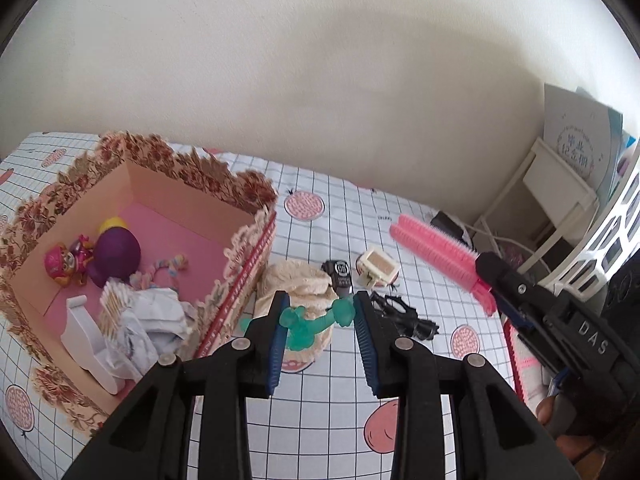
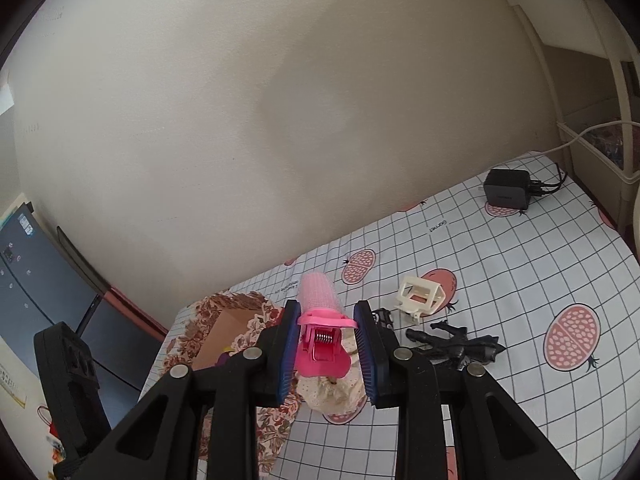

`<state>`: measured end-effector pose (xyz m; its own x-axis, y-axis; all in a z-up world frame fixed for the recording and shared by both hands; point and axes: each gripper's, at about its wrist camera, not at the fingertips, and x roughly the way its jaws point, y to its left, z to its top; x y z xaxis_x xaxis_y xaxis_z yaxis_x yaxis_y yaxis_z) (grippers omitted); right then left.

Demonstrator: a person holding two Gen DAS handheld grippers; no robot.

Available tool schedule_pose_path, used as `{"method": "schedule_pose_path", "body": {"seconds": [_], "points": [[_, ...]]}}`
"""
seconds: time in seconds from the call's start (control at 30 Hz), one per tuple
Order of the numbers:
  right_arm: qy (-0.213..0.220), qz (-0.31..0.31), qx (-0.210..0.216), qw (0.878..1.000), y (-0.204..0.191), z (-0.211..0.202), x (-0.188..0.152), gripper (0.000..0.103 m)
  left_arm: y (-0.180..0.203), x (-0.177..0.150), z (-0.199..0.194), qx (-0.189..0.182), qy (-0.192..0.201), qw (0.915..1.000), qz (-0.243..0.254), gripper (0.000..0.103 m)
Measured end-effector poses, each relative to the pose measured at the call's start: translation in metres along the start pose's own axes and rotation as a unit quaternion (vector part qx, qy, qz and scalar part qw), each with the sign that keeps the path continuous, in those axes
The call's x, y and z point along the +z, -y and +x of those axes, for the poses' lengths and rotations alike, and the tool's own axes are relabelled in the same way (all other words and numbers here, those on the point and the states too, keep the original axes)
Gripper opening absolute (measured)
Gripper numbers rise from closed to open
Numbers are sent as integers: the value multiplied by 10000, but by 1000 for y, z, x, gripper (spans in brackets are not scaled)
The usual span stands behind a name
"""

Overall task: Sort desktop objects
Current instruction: 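Carry the pink roller and green figure over the gift box with both tools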

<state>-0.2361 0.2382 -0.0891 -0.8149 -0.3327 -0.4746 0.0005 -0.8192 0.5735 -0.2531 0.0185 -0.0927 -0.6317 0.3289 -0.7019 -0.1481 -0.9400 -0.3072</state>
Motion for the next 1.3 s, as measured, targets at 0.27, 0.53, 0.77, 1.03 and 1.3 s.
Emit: {"method": "schedule_pose_path", "body": {"seconds": [0.27,0.53,0.77,1.03,1.3], "points": [[-49,-285,427,9987,-34,3,-8,30,-31,12,-38,207,514,9976,-421,34],[-305,-340,944,9945,-68,19,-25,29,-77,15,-68,664,831,9894,-992,34],[-607,-624,1255,9883,-100,33,-45,29,-111,12,-88,859,1040,9804,-1437,34],[-854,-855,1420,9825,-124,45,-62,29,-139,8,-111,1020,1339,9693,-1795,34],[-1053,-1094,1454,9777,-139,53,-74,29,-154,5,-116,1014,1414,9642,-1999,34]]}}
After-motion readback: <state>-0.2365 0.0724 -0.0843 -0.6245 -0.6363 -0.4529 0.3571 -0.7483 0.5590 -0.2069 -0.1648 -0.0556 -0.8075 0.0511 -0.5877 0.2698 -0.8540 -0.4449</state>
